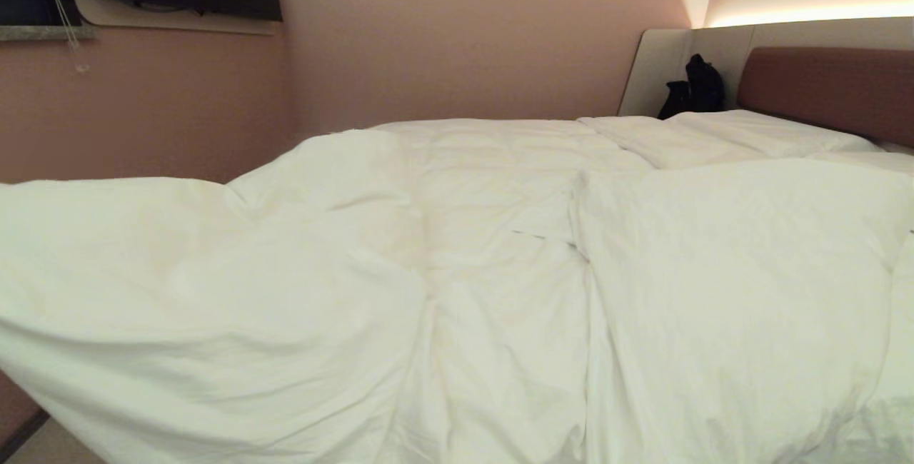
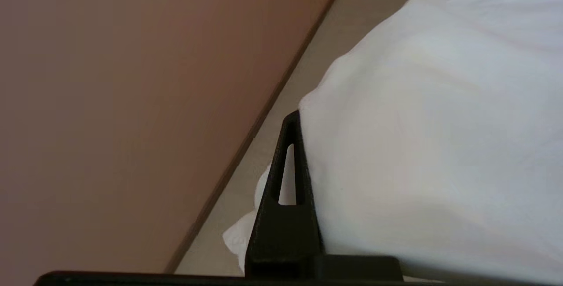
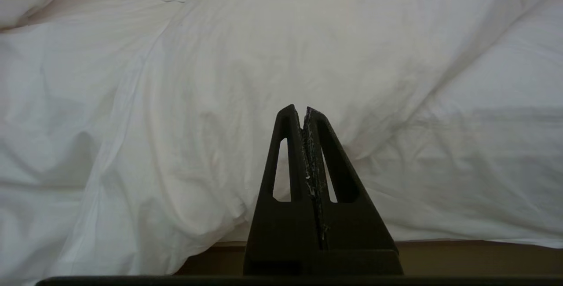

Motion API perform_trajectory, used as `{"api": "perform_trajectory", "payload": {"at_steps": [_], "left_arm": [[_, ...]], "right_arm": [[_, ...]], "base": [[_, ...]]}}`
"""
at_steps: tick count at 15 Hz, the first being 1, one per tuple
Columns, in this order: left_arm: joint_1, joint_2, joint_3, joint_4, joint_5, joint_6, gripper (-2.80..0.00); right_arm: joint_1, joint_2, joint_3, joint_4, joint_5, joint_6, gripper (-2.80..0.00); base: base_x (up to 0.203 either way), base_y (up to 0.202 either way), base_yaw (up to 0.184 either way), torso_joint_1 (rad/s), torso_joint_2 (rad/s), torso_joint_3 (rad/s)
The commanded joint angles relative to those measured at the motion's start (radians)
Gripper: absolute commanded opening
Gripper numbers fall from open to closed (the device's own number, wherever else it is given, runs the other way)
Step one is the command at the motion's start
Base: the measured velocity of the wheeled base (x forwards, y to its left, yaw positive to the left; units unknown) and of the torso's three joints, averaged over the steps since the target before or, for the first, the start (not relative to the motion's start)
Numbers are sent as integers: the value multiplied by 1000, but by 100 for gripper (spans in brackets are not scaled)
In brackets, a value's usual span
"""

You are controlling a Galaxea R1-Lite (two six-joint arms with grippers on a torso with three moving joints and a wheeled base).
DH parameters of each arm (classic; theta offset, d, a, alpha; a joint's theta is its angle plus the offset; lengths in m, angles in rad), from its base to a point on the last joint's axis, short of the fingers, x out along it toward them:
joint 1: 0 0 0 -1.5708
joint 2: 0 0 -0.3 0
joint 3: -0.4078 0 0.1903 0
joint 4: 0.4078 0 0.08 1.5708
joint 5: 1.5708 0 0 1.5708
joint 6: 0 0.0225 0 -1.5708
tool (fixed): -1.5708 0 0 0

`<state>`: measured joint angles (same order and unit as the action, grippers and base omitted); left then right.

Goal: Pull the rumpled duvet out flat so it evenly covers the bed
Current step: Flatten the corners of the folded blanket

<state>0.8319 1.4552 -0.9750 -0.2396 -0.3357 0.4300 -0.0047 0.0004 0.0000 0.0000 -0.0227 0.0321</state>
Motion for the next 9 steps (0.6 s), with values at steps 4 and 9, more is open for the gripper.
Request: {"api": "perform_trajectory", "payload": {"at_steps": [4,9], "left_arm": [[180,-123,139,-1,-11,-6,-280],[350,-249,292,-1,-4,-99,-280]], "right_arm": [[0,0,0,0,0,0,-280],[0,0,0,0,0,0,-280]], "base": [[0,0,0,0,0,0],[0,0,0,0,0,0]]}}
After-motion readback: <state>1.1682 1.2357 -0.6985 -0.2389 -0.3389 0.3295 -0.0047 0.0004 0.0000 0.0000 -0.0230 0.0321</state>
